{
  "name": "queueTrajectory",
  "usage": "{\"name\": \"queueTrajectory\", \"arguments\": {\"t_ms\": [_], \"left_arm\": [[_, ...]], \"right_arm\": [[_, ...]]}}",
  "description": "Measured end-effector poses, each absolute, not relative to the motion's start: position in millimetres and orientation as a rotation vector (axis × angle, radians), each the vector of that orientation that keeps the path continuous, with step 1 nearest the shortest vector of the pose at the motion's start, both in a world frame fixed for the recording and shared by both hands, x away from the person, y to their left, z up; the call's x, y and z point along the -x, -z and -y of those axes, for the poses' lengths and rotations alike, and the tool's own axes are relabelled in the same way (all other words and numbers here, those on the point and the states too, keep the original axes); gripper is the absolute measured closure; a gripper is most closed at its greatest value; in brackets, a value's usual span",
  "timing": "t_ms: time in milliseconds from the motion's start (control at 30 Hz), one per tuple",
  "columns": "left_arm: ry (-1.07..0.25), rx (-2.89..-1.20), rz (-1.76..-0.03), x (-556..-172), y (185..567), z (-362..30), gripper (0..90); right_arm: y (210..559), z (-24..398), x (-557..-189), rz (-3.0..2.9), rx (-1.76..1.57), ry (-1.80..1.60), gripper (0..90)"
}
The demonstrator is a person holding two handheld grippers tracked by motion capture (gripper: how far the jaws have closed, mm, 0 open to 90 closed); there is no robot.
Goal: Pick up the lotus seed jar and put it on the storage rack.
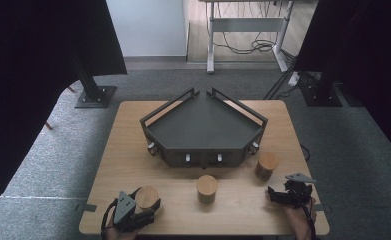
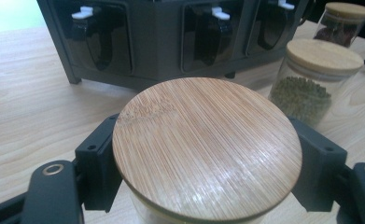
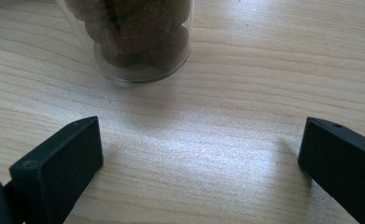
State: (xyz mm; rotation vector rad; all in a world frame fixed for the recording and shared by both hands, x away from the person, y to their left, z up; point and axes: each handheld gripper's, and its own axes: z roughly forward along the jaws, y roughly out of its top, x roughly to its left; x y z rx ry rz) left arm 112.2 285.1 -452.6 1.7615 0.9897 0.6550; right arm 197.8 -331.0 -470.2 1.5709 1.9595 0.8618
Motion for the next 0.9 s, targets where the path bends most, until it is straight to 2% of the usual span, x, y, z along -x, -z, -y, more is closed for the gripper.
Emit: {"name": "queueTrajectory", "arguments": {"t_ms": [900], "left_arm": [[-0.688, -1.736, -0.974, -120.0, 432.3, -283.3, 24.1]], "right_arm": [[470.2, 331.0, -197.9, -1.959, -1.571, -0.862, 0.0]]}}
